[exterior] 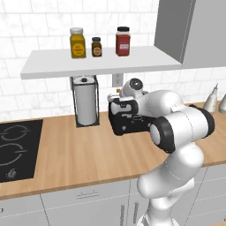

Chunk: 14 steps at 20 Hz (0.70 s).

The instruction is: Start the toaster. Once the lever pops up, take the bread to the plate on the dining counter.

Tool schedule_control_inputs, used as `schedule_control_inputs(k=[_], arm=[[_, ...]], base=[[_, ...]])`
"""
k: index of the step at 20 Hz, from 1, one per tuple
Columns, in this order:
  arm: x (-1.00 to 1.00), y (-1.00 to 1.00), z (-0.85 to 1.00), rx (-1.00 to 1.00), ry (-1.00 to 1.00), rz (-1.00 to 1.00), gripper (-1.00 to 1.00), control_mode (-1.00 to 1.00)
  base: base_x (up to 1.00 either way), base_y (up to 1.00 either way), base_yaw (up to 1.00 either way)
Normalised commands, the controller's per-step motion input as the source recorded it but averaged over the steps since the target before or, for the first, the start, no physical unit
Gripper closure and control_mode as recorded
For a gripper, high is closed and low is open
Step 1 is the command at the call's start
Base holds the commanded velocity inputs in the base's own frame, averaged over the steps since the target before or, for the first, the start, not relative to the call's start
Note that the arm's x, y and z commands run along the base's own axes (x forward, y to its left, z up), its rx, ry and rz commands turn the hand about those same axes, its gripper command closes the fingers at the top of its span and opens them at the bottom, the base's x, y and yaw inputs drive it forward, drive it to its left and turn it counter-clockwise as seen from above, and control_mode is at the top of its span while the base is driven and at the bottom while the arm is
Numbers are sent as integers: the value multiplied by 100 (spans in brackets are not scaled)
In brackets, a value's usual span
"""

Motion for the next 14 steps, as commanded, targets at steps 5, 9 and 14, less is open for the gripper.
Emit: schedule_control_inputs(k=[5, 9, 14], arm=[[0, 0, 0, 0, 0, 0, 100, -100], [0, 0, 0, 0, 0, 0, 100, -100], [0, 0, 0, 0, 0, 0, 100, -100]], base=[[0, 0, 0], [0, 0, 0], [0, 0, 0]])
